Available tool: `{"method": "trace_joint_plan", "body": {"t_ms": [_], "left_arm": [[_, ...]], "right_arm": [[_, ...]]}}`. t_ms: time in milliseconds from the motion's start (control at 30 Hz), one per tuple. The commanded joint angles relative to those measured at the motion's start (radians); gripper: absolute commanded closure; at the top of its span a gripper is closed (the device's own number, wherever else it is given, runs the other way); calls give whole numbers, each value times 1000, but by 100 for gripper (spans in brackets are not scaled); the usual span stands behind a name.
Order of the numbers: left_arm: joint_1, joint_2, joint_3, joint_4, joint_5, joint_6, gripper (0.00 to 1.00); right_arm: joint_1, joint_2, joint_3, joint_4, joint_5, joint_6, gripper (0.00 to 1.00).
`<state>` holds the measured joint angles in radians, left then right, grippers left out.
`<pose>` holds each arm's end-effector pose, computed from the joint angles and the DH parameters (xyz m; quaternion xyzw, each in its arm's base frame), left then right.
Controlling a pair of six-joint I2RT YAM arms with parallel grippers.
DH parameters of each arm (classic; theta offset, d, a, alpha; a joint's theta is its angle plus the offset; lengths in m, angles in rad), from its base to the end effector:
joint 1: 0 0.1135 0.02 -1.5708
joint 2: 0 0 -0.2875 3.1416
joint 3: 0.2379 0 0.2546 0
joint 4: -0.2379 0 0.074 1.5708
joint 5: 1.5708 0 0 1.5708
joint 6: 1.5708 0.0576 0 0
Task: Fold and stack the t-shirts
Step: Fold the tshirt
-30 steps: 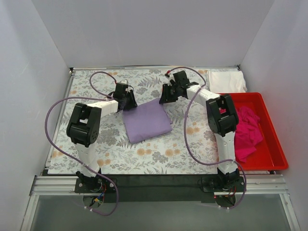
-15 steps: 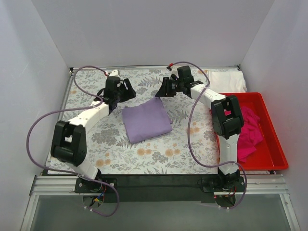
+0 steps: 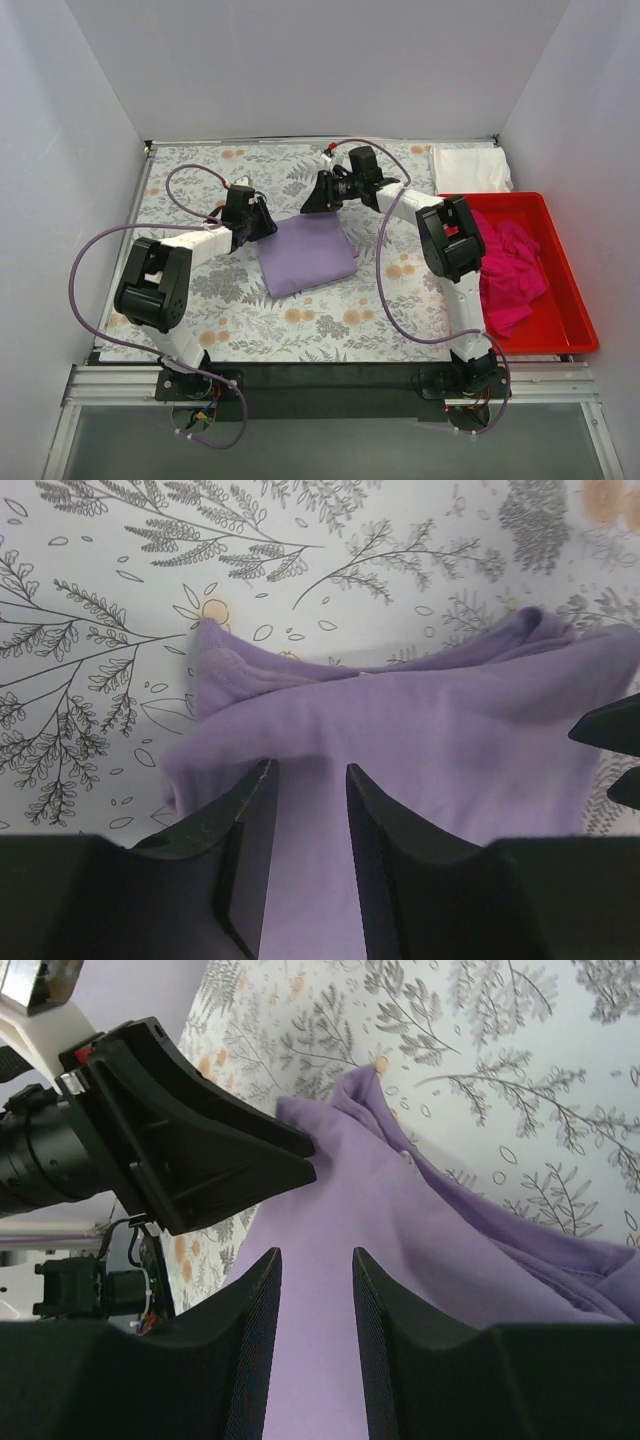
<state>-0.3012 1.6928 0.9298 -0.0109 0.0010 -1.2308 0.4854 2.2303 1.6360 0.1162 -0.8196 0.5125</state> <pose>0.3528 -0.1096 0.1793 -0.4130 0.8240 -0.2693 0.2793 0.4539 0.2870 0.1997 -0.1964 0.7864 0.5270 0.2556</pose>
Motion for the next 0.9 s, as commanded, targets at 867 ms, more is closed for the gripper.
{"method": "trace_joint_plan", "body": {"t_ms": [867], "left_arm": [[48, -143, 169, -234, 149, -53, 46]], "right_arm": [[-125, -214, -318, 169, -29, 118, 65]]}}
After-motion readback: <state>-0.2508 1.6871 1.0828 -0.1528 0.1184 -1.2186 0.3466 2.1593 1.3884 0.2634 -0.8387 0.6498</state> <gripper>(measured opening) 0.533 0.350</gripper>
